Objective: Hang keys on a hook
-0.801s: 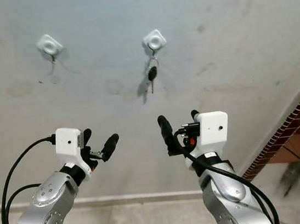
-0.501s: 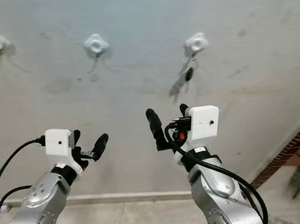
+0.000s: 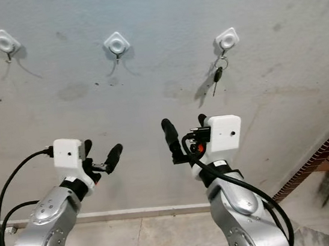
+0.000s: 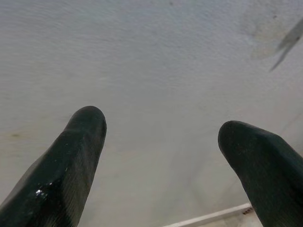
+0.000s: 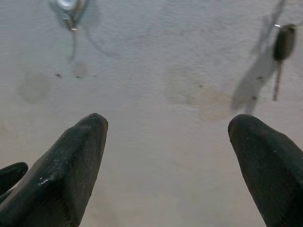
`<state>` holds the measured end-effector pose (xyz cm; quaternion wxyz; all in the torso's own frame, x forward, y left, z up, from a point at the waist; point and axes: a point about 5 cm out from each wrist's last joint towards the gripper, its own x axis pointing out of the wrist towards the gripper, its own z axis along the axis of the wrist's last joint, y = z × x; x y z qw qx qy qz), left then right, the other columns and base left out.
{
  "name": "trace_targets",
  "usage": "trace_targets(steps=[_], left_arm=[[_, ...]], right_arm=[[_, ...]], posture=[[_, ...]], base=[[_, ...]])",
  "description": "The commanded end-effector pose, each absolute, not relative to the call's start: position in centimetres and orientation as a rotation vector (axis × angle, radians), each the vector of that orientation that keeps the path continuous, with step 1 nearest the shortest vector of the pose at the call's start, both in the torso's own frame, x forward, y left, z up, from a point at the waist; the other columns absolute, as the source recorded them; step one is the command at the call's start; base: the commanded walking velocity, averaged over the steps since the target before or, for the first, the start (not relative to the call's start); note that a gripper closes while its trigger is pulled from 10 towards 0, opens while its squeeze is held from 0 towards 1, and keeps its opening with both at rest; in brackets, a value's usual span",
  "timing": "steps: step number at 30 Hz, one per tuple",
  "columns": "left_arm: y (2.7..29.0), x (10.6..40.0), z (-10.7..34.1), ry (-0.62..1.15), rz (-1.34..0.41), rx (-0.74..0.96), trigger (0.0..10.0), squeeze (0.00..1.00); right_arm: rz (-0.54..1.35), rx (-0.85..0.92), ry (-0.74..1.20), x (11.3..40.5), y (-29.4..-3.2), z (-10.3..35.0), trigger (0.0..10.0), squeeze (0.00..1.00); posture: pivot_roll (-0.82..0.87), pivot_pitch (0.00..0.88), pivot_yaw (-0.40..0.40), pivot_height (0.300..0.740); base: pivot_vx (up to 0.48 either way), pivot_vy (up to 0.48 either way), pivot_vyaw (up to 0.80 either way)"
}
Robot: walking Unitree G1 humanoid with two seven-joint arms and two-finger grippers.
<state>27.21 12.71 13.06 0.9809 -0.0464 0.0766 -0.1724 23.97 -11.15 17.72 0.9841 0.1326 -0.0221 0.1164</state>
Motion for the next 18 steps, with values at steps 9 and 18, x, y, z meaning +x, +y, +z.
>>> trace_targets(steps=[9, 18], left_arm=[[12.70, 27.29, 12.76, 0.170, -0.345, -0.082, 10.0, 0.00], [12.73, 27.37, 12.78, 0.171, -0.347, -0.078, 10.0, 0.00]], right_arm=[[0.209, 0.284, -0.030, 24.05, -11.55, 17.59, 10.0, 0.00], [0.206, 0.300, -0.028, 24.09, -11.45, 17.62, 10.0, 0.00]], posture=[[0.08, 0.048, -0.086, 0.740], [0.08, 0.051, -0.081, 0.740]], base=[[-0.262, 0.000, 0.00], [-0.273, 0.000, 0.00]])
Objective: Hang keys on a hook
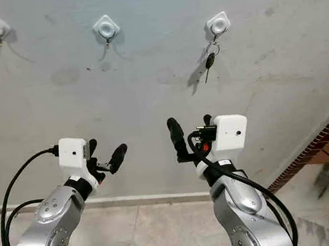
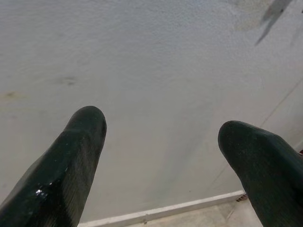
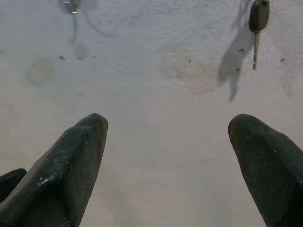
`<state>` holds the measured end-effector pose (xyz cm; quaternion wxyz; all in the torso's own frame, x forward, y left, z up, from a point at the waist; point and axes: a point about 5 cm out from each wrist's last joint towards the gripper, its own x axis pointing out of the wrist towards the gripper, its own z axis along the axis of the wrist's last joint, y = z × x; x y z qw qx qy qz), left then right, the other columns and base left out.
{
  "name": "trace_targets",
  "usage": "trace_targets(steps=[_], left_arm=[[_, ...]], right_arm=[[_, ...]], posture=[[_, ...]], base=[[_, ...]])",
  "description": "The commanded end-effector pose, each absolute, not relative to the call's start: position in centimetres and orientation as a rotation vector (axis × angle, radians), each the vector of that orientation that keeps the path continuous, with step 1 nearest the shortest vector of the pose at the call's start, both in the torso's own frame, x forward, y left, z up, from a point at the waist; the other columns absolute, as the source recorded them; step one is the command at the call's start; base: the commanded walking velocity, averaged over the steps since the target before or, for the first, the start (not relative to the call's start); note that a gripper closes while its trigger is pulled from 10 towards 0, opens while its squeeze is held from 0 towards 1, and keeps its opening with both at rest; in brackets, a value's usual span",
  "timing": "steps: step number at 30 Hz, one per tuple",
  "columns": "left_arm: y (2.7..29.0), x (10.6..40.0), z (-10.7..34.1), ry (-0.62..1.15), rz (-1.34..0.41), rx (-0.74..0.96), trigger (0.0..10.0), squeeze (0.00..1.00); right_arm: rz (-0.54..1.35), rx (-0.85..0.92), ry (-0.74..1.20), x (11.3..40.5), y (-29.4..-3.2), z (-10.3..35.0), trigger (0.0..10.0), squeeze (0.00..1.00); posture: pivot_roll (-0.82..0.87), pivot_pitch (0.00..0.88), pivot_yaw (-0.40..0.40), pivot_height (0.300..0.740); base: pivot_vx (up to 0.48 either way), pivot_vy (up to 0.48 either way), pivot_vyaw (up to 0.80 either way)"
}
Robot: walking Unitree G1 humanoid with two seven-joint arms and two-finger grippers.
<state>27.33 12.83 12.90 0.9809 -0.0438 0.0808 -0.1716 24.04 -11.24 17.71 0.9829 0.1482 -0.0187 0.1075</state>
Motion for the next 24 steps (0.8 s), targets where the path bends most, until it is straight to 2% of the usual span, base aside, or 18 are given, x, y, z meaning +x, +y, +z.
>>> trace_targets(steps=[1, 13, 24], left_arm=[[12.72, 27.40, 12.79, 0.171, -0.347, -0.078, 10.0, 0.00], [12.51, 27.57, 12.83, 0.168, -0.351, -0.084, 10.0, 0.00], [12.20, 28.07, 12.84, 0.156, -0.361, -0.097, 10.0, 0.00]], right_arm=[[0.205, 0.300, -0.029, 24.11, -11.45, 17.64, 10.0, 0.00], [0.173, 0.305, -0.036, 24.36, -12.00, 17.71, 10.0, 0.00], [0.180, 0.293, -0.039, 24.90, -12.14, 17.57, 10.0, 0.00]], posture=[[0.08, 0.050, -0.080, 0.740], [0.08, 0.043, -0.080, 0.740], [0.08, 0.000, -0.064, 0.740]], base=[[-0.274, 0.000, 0.00], [-0.287, 0.000, 0.00], [-0.290, 0.000, 0.00]])
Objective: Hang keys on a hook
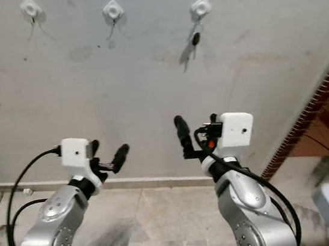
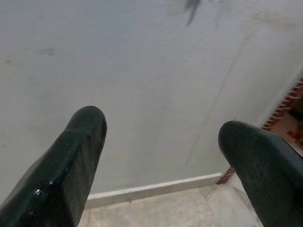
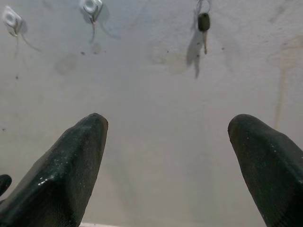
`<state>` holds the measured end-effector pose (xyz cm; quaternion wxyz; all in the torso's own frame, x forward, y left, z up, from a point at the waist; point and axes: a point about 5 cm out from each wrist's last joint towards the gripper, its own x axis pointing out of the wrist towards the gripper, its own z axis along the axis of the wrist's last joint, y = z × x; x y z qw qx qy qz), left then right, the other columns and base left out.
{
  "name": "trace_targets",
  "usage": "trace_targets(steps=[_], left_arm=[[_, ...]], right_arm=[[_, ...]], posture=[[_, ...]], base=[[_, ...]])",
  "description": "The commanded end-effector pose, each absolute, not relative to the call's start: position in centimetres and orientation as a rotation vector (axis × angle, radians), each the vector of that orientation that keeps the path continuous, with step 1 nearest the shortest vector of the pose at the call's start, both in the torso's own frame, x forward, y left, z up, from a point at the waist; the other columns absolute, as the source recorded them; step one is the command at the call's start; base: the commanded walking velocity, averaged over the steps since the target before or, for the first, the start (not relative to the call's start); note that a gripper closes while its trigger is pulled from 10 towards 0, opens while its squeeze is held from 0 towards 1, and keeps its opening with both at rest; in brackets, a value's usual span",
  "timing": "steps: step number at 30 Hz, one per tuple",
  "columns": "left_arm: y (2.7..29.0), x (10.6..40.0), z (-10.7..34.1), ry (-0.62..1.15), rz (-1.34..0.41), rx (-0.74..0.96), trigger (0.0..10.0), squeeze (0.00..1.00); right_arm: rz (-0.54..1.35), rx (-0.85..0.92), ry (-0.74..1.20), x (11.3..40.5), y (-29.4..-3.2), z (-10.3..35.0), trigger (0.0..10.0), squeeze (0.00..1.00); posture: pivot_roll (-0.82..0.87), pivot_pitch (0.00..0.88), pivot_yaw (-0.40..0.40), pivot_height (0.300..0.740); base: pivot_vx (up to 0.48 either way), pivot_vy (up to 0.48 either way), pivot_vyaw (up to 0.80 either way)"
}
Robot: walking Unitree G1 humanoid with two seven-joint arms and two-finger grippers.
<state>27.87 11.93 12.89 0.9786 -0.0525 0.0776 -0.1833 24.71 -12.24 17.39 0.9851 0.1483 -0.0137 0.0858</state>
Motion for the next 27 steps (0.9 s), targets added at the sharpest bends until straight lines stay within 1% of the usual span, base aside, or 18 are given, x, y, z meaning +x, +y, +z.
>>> trace_targets(steps=[1, 11, 18, 24, 27], left_arm=[[12.1, 28.2, 12.8, 0.155, -0.366, -0.096, 10.0, 0.00], [11.3, 29.4, 13.2, 0.127, -0.389, -0.100, 10.0, 0.00], [10.7, 30.2, 13.3, 0.111, -0.398, -0.113, 10.0, 0.00], [10.8, 30.5, 13.1, 0.105, -0.388, -0.116, 10.0, 0.00], [10.4, 30.3, 13.0, 0.101, -0.390, -0.130, 10.0, 0.00]], right_arm=[[0.179, 0.292, -0.041, 25.0, -12.2, 17.5, 10.0, 0.00], [0.168, 0.286, -0.050, 25.5, -12.5, 17.1, 10.0, 0.00], [0.138, 0.281, -0.044, 26.0, -13.1, 16.6, 10.0, 0.00], [0.111, 0.296, -0.015, 25.5, -13.7, 15.7, 10.0, 0.00], [0.103, 0.290, -0.009, 25.2, -13.9, 15.6, 10.0, 0.00]], posture=[[0.08, 0.000, -0.062, 0.740], [0.07, 0.000, -0.044, 0.740], [0.06, 0.000, -0.051, 0.740], [0.06, 0.000, -0.065, 0.740], [0.05, 0.000, -0.066, 0.740]], base=[[-0.289, 0.000, 0.00], [-0.290, 0.000, 0.00], [-0.289, 0.000, 0.00], [-0.284, 0.000, 0.00], [-0.275, 0.000, 0.00]])
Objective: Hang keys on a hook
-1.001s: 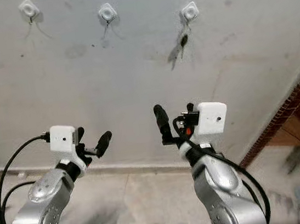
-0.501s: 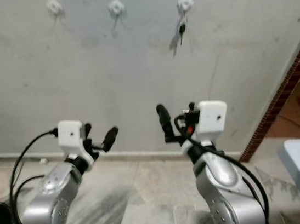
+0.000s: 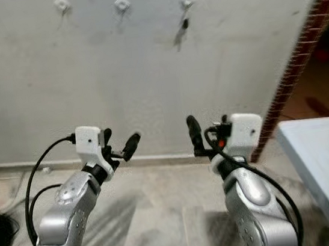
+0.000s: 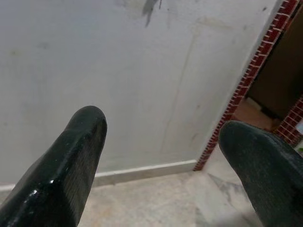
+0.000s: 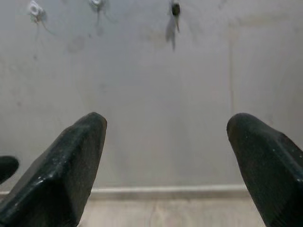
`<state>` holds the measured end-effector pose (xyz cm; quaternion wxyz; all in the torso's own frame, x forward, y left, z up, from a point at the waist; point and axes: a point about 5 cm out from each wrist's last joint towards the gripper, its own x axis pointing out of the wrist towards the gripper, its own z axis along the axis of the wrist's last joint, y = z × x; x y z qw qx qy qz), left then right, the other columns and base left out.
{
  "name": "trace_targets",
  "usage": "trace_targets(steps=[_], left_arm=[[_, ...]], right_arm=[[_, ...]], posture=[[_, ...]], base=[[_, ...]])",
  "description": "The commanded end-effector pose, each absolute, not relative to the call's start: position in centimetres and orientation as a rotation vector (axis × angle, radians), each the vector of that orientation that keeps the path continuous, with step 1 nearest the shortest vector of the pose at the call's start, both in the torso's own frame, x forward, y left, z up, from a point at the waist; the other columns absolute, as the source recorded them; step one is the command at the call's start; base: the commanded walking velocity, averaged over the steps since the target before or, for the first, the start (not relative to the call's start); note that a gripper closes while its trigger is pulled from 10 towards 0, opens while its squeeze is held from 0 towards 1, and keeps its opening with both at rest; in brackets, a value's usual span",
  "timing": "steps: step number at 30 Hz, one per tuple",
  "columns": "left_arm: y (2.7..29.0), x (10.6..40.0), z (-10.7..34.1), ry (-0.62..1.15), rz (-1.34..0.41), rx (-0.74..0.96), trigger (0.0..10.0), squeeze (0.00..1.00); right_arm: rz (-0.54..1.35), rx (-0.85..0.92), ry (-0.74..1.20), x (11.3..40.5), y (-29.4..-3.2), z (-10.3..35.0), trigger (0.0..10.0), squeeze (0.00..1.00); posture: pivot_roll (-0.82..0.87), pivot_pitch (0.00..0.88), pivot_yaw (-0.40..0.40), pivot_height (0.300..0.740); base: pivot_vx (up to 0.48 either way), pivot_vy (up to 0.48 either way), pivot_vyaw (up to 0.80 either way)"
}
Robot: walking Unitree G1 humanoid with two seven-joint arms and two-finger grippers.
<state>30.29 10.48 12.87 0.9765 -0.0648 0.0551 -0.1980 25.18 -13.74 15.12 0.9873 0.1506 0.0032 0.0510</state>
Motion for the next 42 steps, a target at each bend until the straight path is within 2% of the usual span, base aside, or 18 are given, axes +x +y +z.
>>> trace_targets(steps=[1, 10, 18, 21, 22, 27, 32, 36, 42], left_arm=[[10.3, 30.2, 13.0, 0.100, -0.391, -0.132, 10.0, 0.00], [10.0, 29.7, 12.6, 0.100, -0.383, -0.178, 10.0, 0.00], [10.7, 29.4, 13.7, 0.059, -0.396, -0.190, 10.0, 0.00], [10.9, 29.7, 13.8, 0.066, -0.347, -0.215, 10.0, 0.00], [10.8, 29.9, 13.9, 0.081, -0.342, -0.254, 10.0, 0.00], [10.5, 29.7, 14.1, 0.086, -0.377, -0.228, 10.0, 0.00], [11.5, 29.9, 13.6, 0.111, -0.363, -0.213, 10.0, 0.00], [11.2, 30.3, 13.5, 0.118, -0.360, -0.215, 10.0, 0.00], [10.2, 30.9, 13.8, 0.109, -0.372, -0.225, 10.0, 0.00]], right_arm=[[0.102, 0.289, -0.010, 25.1, -13.9, 15.6, 10.0, 0.00], [0.100, 0.271, -0.008, 25.0, -14.5, 15.9, 10.0, 0.00], [0.155, 0.256, -0.001, 25.7, -13.2, 15.8, 10.0, 0.00], [0.161, 0.257, -0.007, 25.7, -13.0, 16.2, 10.0, 0.00], [0.163, 0.240, -0.019, 25.7, -13.1, 16.5, 10.0, 0.00], [0.121, 0.242, -0.003, 25.4, -14.1, 16.2, 10.0, 0.00], [0.110, 0.245, -0.008, 25.1, -13.6, 16.3, 10.0, 0.00], [0.099, 0.234, -0.014, 25.0, -13.6, 16.5, 10.0, 0.00], [-0.012, 0.196, 0.011, 25.0, -15.4, 16.0, 10.0, 0.00]], posture=[[0.05, 0.000, -0.067, 0.740], [0.05, 0.000, -0.106, 0.740], [0.09, 0.000, -0.120, 0.740], [0.07, 0.000, -0.110, 0.740], [0.07, 0.000, -0.110, 0.740], [0.07, 0.000, -0.099, 0.740], [0.03, 0.000, -0.080, 0.740], [0.02, 0.000, -0.078, 0.740], [0.00, 0.000, -0.073, 0.740]], base=[[-0.274, 0.000, 0.00], [-0.060, 0.000, 0.00], [0.000, 0.000, -0.76], [0.000, 0.000, -0.79], [0.000, 0.000, -0.79], [0.000, 0.000, -0.79], [0.000, 0.000, -0.79], [0.000, 0.000, -0.79], [0.000, 0.000, -0.79]])
